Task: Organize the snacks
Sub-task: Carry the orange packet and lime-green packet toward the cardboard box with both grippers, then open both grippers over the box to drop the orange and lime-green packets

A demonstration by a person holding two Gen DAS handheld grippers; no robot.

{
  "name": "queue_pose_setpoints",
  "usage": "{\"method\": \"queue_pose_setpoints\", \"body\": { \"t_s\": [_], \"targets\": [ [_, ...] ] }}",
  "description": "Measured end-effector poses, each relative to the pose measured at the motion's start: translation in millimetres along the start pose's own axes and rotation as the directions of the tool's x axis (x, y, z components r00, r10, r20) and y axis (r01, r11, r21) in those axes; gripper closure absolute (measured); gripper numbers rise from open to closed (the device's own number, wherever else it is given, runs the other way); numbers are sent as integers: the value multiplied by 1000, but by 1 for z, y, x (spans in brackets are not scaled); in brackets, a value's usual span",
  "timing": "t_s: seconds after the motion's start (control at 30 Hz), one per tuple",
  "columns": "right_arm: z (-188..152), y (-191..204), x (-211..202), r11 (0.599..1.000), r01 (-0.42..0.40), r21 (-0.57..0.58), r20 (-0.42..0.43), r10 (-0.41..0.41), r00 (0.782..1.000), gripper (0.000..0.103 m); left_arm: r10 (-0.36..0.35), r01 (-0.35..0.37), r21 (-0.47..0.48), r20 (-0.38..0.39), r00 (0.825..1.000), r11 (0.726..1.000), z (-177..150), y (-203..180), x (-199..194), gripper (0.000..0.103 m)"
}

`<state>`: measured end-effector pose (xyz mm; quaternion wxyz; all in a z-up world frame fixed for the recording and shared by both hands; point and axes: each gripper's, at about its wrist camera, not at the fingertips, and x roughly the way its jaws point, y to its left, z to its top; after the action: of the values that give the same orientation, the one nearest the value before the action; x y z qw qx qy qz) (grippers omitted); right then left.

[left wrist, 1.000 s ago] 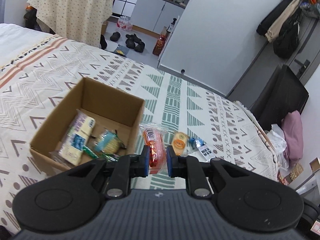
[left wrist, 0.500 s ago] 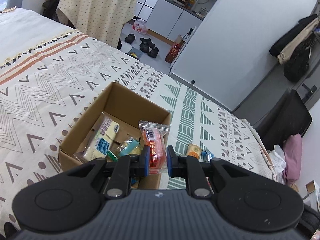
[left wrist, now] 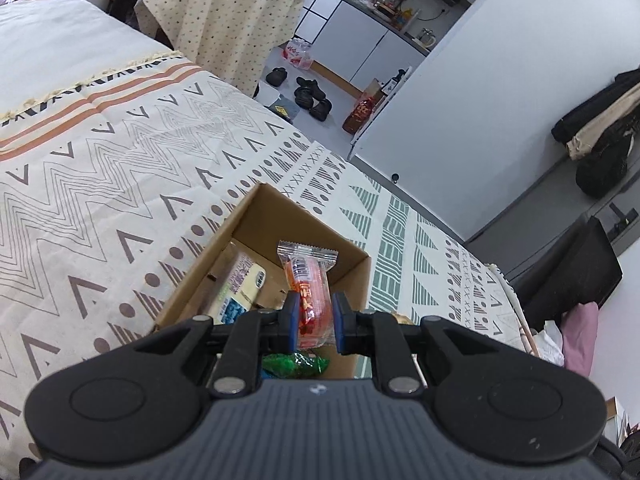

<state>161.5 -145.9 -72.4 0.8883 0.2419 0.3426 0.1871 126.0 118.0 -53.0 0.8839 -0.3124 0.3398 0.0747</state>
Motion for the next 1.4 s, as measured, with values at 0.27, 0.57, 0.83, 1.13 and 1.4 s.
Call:
{"method": "queue_pose_setpoints", "body": {
  "t_s": [0.27,0.57,0.83,1.13,1.4],
  "targets": [
    [2,15,20,1000,-21,-17,-8,21,1000,74,22,-22,-59,-5,1000,998,6,16,12,87],
    [-3,21,52,999,-31,-9,-48,31,998,74,47,-50,-109,-32,998,993,9,29,33,87],
    [3,32,73,999,-47,-20,-62,46,997,74,58,-64,-109,-59,997,992,9,27,45,80],
    [11,35,80,998,-58,-31,-53,56,997,53,107,-112,-101,-58,993,988,8,26,45,43],
    [8,10,59,1000,-25,-13,-58,24,998,43,172,-172,-11,-14,985,985,-1,-1,42,17]
  ]
}}
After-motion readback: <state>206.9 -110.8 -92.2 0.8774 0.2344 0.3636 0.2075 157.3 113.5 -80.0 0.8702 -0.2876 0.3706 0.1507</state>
